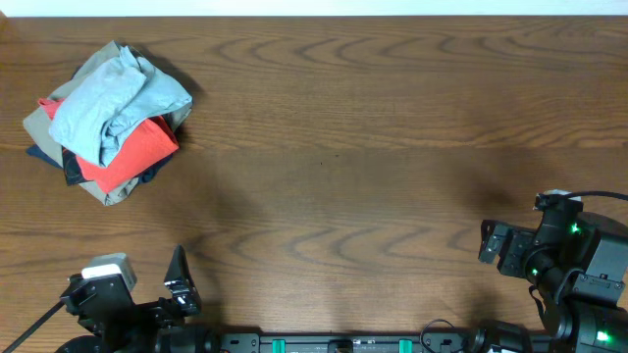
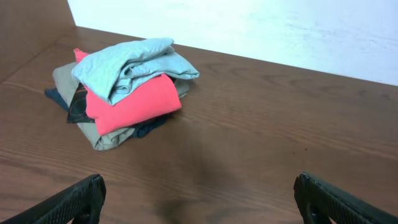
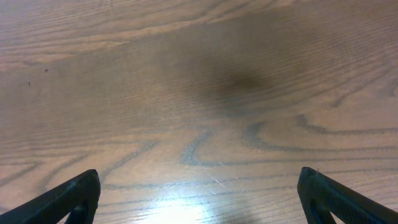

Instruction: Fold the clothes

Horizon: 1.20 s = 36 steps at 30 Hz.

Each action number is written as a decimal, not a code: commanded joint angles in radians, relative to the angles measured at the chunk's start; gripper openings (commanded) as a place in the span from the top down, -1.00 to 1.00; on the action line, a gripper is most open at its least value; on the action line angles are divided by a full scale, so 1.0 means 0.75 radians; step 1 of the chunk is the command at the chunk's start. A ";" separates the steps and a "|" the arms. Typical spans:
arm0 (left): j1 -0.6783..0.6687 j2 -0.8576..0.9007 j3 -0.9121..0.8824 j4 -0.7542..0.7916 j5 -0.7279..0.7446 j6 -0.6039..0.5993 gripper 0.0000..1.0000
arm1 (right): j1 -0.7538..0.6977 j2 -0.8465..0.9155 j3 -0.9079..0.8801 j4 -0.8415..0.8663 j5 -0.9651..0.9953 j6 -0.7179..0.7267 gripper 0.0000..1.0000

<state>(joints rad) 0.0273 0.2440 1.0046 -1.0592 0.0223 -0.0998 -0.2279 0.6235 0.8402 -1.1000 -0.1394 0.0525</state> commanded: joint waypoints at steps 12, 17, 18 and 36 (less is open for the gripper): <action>-0.002 -0.007 -0.010 -0.002 -0.010 0.008 -0.96 | -0.011 -0.022 -0.008 -0.002 0.102 0.018 -0.98; -0.002 -0.007 -0.010 -0.002 -0.010 0.008 -0.96 | 0.011 -0.113 -0.010 -0.002 0.196 0.018 -0.98; -0.002 -0.007 -0.010 -0.002 -0.010 0.008 -0.95 | 0.031 -0.135 -0.010 -0.002 0.196 0.018 -0.98; -0.002 -0.007 -0.010 -0.002 -0.010 0.008 -0.96 | 0.325 -0.711 -0.613 0.847 0.106 0.013 -0.98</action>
<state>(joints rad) 0.0273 0.2440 1.0008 -1.0649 0.0223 -0.0998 -0.0105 0.1314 0.4694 -0.5518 -0.0387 0.0544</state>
